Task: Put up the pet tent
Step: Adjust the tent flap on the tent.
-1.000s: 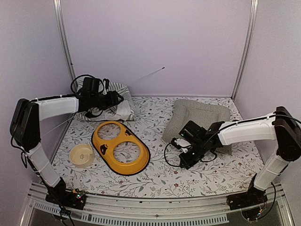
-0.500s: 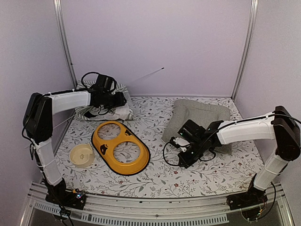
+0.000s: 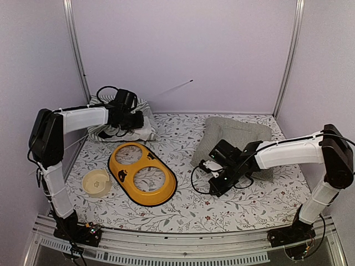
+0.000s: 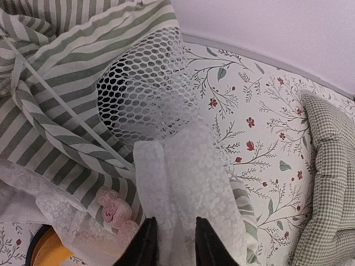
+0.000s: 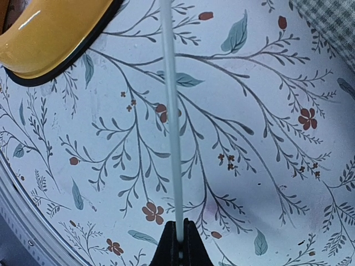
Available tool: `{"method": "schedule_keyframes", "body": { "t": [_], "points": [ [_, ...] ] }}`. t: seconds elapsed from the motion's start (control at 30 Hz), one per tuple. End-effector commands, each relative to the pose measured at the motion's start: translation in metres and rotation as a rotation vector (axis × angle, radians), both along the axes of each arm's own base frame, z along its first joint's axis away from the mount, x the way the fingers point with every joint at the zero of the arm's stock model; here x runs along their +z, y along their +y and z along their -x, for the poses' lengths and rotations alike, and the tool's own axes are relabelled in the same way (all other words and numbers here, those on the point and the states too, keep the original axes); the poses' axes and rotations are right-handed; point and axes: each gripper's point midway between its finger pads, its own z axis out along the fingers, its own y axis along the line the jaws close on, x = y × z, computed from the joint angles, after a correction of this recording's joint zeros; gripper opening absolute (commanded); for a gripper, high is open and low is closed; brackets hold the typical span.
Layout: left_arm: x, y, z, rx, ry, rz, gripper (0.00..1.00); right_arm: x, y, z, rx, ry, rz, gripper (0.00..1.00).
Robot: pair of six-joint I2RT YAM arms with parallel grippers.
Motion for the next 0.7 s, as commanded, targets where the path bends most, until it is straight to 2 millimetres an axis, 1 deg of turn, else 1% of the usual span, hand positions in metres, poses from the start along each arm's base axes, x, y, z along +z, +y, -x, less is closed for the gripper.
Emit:
{"method": "schedule_keyframes", "body": {
  "t": [0.0,0.1,0.13,0.2,0.27,0.33,0.37,0.4,0.43,0.47,0.6,0.67],
  "points": [
    [0.007,-0.014,0.0,-0.038,-0.019,0.005,0.15,0.02,0.022,-0.023,-0.009,-0.083,-0.08,0.0],
    [0.015,-0.018,0.006,-0.055,-0.034,0.017,0.02,0.021,0.024,-0.024,-0.007,-0.087,-0.083,0.0],
    [0.018,-0.019,0.008,-0.062,-0.04,0.026,0.0,0.022,0.025,-0.024,-0.004,-0.088,-0.085,0.0],
    [0.031,-0.024,0.016,-0.082,-0.065,0.046,0.0,0.022,0.026,-0.025,-0.005,-0.09,-0.087,0.0],
    [0.043,-0.03,0.028,-0.112,-0.09,0.064,0.0,0.021,0.026,-0.026,-0.007,-0.088,-0.084,0.0],
    [0.05,-0.035,0.044,-0.142,-0.099,0.084,0.0,0.019,0.027,-0.026,-0.01,-0.085,-0.084,0.0],
    [0.05,-0.036,0.053,-0.155,-0.092,0.101,0.0,0.019,0.027,-0.027,-0.011,-0.083,-0.084,0.0],
    [0.04,-0.036,0.067,-0.169,-0.062,0.111,0.0,0.018,0.027,-0.027,-0.012,-0.082,-0.084,0.0],
    [0.041,-0.037,0.075,-0.177,-0.055,0.13,0.0,0.019,0.028,-0.027,-0.015,-0.081,-0.087,0.0],
    [0.025,-0.034,0.091,-0.183,-0.017,0.131,0.0,0.019,0.029,-0.028,-0.015,-0.08,-0.091,0.0],
    [-0.02,-0.019,0.145,-0.18,0.09,0.144,0.0,0.021,0.032,-0.03,-0.019,-0.085,-0.099,0.0],
    [-0.035,-0.006,0.167,-0.156,0.123,0.148,0.0,0.023,0.033,-0.03,-0.017,-0.089,-0.104,0.0]
  ]
}}
